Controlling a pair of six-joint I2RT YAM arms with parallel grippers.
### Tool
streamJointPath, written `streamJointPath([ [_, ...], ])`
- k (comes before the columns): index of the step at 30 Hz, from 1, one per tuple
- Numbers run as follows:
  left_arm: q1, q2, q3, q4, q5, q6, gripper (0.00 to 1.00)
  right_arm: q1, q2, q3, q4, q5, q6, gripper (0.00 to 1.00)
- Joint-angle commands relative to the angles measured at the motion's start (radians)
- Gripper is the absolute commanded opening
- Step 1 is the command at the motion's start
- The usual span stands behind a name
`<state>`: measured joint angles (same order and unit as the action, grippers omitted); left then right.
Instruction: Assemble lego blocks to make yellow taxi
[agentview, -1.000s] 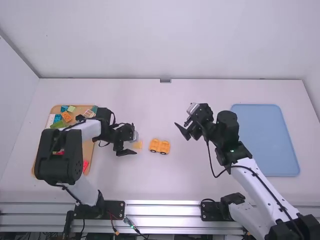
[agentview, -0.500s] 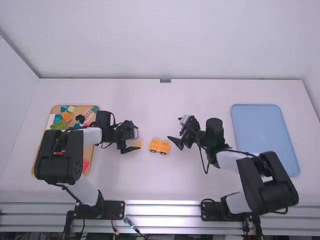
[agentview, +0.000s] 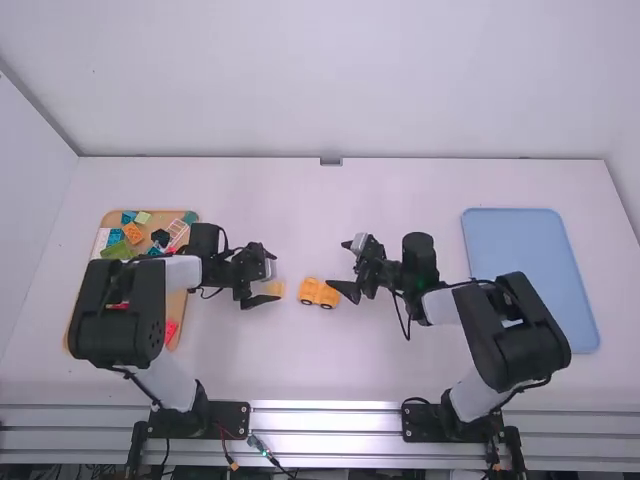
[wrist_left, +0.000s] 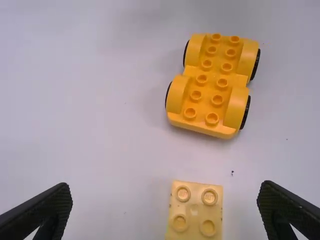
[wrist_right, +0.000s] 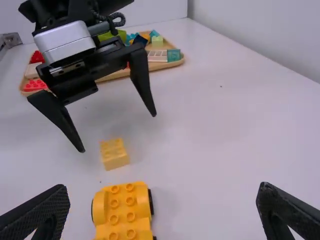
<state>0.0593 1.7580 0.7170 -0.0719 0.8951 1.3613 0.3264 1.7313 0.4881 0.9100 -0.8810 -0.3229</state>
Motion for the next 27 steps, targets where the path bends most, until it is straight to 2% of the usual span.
streamJointPath([
  [1, 0.005, 0.041, -0.008, -0.006, 0.033, 0.016, 0.99, 0.035, -0.027, 0.007, -0.001, 0.044, -0.011, 0.99],
  [7, 0.004, 0.065, -0.011, -0.005, 0.049, 0.05, 0.99, 0.034, -0.092, -0.059, 0.0, 0.089, -0.041, 0.99],
  [12, 0.004, 0.087, -0.011, 0.026, 0.048, 0.049, 0.99, 0.074, -0.094, -0.102, 0.002, 0.169, -0.039, 0.99],
  [14, 0.005, 0.11, -0.008, 0.035, 0.053, 0.05, 0.99, 0.101, -0.085, -0.116, 0.003, 0.225, -0.04, 0.99],
  [18, 0.005, 0.125, -0.008, 0.028, 0.055, 0.05, 0.99, 0.109, -0.072, -0.124, 0.003, 0.279, -0.026, 0.99],
  [23, 0.005, 0.126, -0.01, 0.028, 0.05, 0.052, 0.99, 0.094, -0.04, -0.118, 0.0, 0.277, 0.011, 0.99],
  [27, 0.005, 0.14, -0.008, 0.033, 0.053, 0.088, 0.96, 0.118, 0.026, -0.094, 0.01, 0.277, 0.009, 0.99],
])
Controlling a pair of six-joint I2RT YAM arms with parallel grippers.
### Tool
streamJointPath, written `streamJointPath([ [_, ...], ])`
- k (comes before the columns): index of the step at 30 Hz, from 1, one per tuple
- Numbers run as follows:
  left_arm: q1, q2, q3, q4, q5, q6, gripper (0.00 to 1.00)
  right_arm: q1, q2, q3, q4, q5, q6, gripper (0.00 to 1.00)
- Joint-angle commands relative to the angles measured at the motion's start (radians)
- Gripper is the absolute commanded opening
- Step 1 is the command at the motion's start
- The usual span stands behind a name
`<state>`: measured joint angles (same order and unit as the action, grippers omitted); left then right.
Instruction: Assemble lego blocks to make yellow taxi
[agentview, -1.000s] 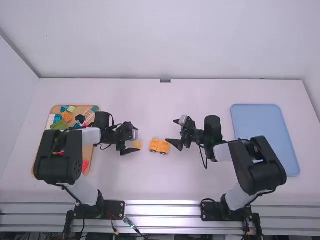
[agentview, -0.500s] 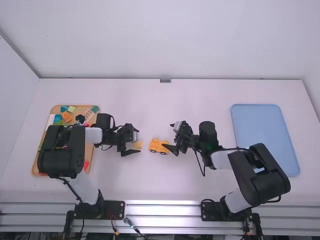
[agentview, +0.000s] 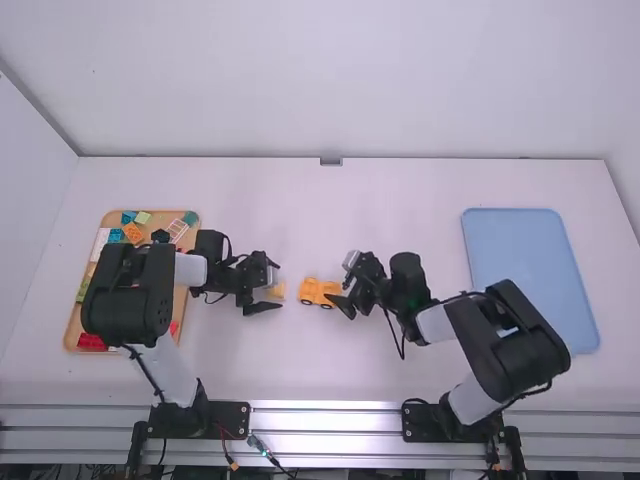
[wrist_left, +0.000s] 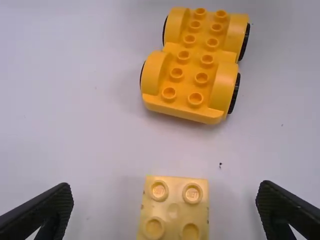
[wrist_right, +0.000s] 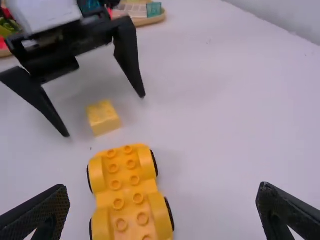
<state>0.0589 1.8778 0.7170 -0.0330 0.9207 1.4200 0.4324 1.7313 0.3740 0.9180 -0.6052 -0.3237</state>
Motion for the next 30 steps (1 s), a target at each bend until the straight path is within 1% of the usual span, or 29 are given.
streamJointPath([
  [1, 0.005, 0.023, -0.009, 0.0, 0.032, 0.027, 0.96, 0.026, 0.049, 0.025, 0.015, 0.002, 0.002, 0.99],
  [6, 0.005, 0.023, -0.01, -0.004, 0.029, 0.028, 0.89, 0.04, 0.071, 0.024, 0.067, 0.004, 0.003, 0.99],
  [8, 0.005, 0.023, -0.01, -0.004, 0.028, 0.028, 0.84, 0.037, 0.074, 0.024, 0.072, 0.005, 0.005, 0.99],
  [9, 0.005, 0.023, -0.01, -0.005, 0.014, 0.027, 0.7, 0.032, 0.074, 0.025, 0.067, 0.005, 0.006, 0.99],
  [10, 0.005, 0.023, -0.01, -0.011, 0.006, 0.027, 0.66, 0.031, 0.074, 0.025, 0.066, 0.003, 0.006, 0.99],
  [11, 0.005, 0.023, -0.01, -0.015, 0.004, 0.028, 0.64, 0.031, 0.075, 0.025, 0.065, 0.002, 0.006, 0.99],
  [16, 0.004, 0.023, -0.011, -0.019, -0.003, 0.028, 0.63, 0.031, 0.074, 0.025, 0.068, 0.005, 0.005, 0.99],
  [21, 0.008, 0.023, -0.018, -0.018, -0.021, 0.028, 0.53, 0.031, 0.074, 0.025, 0.068, 0.005, 0.006, 0.99],
  [25, 0.004, 0.023, -0.025, -0.011, -0.025, 0.028, 0.48, 0.031, 0.074, 0.025, 0.07, 0.005, 0.005, 0.99],
  [26, 0.009, 0.023, -0.026, -0.008, -0.029, 0.028, 0.44, 0.032, 0.074, 0.025, 0.07, 0.005, 0.005, 0.99],
  [30, 0.01, 0.024, -0.026, -0.006, -0.031, 0.027, 0.4, 0.031, 0.074, 0.025, 0.069, 0.005, 0.005, 0.99],
])
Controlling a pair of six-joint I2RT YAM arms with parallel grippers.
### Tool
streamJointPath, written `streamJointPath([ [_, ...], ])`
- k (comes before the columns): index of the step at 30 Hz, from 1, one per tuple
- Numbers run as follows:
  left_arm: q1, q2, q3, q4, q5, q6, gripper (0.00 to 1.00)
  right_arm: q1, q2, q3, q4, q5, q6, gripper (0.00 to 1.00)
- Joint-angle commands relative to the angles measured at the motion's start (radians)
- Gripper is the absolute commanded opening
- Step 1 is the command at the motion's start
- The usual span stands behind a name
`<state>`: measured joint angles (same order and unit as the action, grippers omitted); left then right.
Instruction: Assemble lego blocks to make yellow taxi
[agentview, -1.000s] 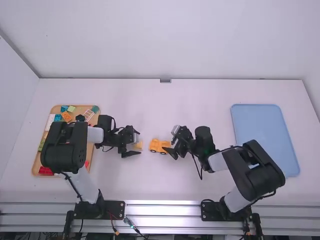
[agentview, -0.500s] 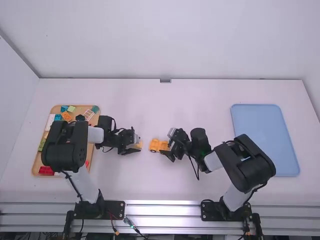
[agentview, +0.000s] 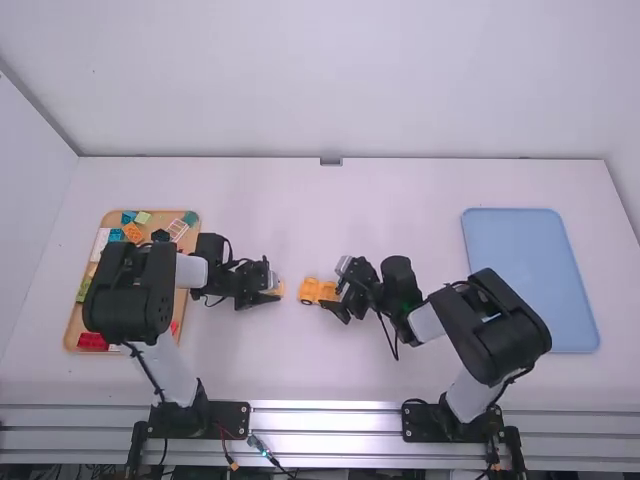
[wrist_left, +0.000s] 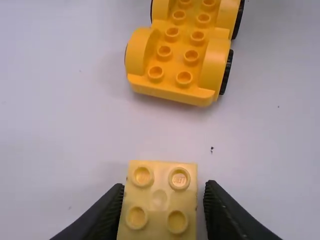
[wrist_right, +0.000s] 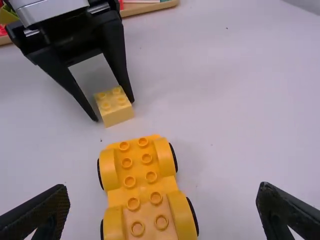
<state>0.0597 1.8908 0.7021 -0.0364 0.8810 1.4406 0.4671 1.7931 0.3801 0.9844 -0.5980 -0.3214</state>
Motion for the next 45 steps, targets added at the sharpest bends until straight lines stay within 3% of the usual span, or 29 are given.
streamJointPath([
  [1, 0.005, 0.011, -0.011, -0.001, 0.008, 0.004, 0.39, -0.003, 0.013, 0.019, 0.001, -0.003, 0.003, 0.99],
  [5, 0.011, 0.011, -0.01, 0.019, -0.006, -0.031, 0.34, -0.003, 0.013, 0.019, -0.015, 0.007, 0.003, 0.99],
  [17, -0.001, 0.011, -0.009, 0.045, -0.006, -0.037, 0.38, 0.0, 0.03, 0.02, -0.083, 0.048, -0.019, 0.99],
  [27, 0.0, 0.011, 0.006, 0.039, -0.006, -0.109, 0.34, 0.0, 0.251, 0.046, 0.153, 0.02, -0.015, 0.99],
  [31, 0.006, 0.011, 0.006, 0.037, -0.006, -0.119, 0.28, -0.002, 0.296, 0.06, 0.194, 0.016, -0.018, 0.99],
  [36, 0.006, 0.011, 0.006, 0.045, -0.006, -0.144, 0.28, -0.002, 0.301, 0.055, 0.217, 0.013, -0.045, 0.99],
  [39, 0.002, 0.011, 0.006, 0.045, -0.006, -0.144, 0.27, -0.002, 0.301, 0.065, 0.208, 0.011, -0.089, 0.99],
  [41, -0.008, 0.011, 0.006, 0.044, -0.007, -0.144, 0.17, -0.002, 0.301, 0.08, 0.185, -0.036, -0.143, 0.99],
  [43, -0.009, 0.011, 0.006, 0.042, -0.006, -0.144, 0.18, -0.002, 0.301, 0.092, 0.156, -0.05, -0.163, 0.99],
  [45, -0.005, 0.011, 0.006, 0.043, -0.007, -0.166, 0.17, -0.002, 0.301, 0.138, 0.045, -0.06, -0.183, 0.99],
])
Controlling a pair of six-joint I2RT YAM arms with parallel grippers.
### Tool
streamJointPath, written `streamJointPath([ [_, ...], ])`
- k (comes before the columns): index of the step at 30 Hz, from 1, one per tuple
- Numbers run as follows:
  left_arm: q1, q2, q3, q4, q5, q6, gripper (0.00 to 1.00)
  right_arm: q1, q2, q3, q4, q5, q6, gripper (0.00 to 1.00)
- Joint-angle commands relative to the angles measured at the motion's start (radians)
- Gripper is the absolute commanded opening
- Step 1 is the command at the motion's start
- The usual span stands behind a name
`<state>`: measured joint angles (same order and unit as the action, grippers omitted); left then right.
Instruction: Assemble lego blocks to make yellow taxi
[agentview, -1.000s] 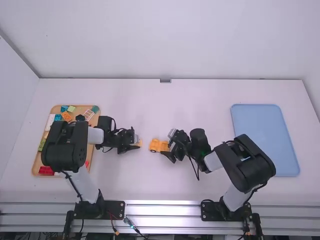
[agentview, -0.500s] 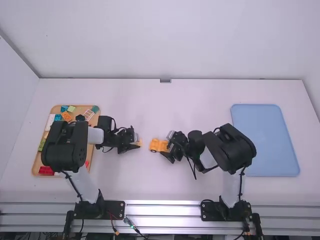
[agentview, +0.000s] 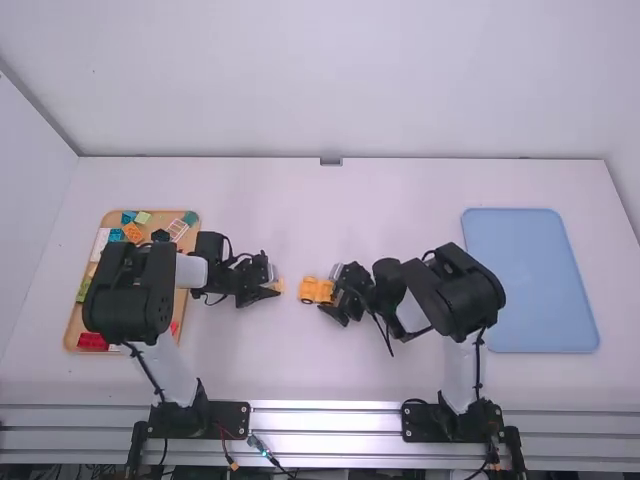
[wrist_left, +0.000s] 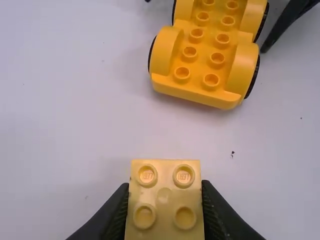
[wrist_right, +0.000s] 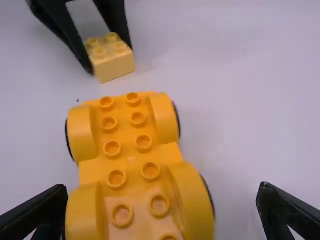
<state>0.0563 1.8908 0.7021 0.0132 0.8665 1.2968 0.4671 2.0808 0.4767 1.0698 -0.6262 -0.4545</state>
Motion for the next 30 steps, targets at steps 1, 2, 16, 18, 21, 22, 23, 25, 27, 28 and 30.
streamJointPath([
  [1, -0.003, 0.011, 0.006, -0.006, 0.008, -0.029, 0.18, -0.001, 0.014, 0.055, -0.071, -0.032, -0.057, 0.99],
  [2, -0.004, 0.011, 0.006, -0.006, 0.007, -0.03, 0.17, -0.001, 0.014, 0.058, -0.077, -0.032, -0.06, 0.99],
  [16, -0.007, 0.011, 0.006, -0.008, 0.008, -0.03, 0.12, -0.003, 0.014, 0.067, -0.087, -0.111, -0.129, 0.82],
  [18, -0.011, 0.011, 0.006, -0.008, 0.008, -0.035, 0.12, -0.002, 0.014, 0.066, -0.084, -0.11, -0.13, 0.76],
  [21, -0.011, 0.011, 0.006, -0.005, 0.008, -0.055, 0.12, -0.002, 0.014, 0.067, -0.089, -0.11, -0.127, 0.69],
  [22, -0.011, 0.011, 0.006, -0.005, 0.008, -0.052, 0.12, -0.002, 0.014, 0.068, -0.09, -0.109, -0.127, 0.67],
  [23, -0.011, 0.011, 0.006, -0.007, 0.008, -0.052, 0.11, -0.002, 0.014, 0.067, -0.09, -0.106, -0.127, 0.65],
  [25, -0.01, 0.011, 0.006, -0.007, 0.008, -0.052, 0.12, -0.002, 0.014, 0.066, -0.091, -0.107, -0.13, 0.61],
  [27, -0.005, 0.011, 0.006, -0.008, 0.008, -0.052, 0.12, -0.003, 0.014, 0.068, -0.1, -0.107, -0.13, 0.59],
  [28, -0.005, 0.011, 0.006, -0.008, 0.008, -0.052, 0.12, -0.003, 0.014, 0.068, -0.102, -0.107, -0.129, 0.59],
  [30, -0.007, 0.011, 0.006, -0.008, 0.008, -0.052, 0.12, -0.003, 0.014, 0.068, -0.101, -0.107, -0.13, 0.59],
])
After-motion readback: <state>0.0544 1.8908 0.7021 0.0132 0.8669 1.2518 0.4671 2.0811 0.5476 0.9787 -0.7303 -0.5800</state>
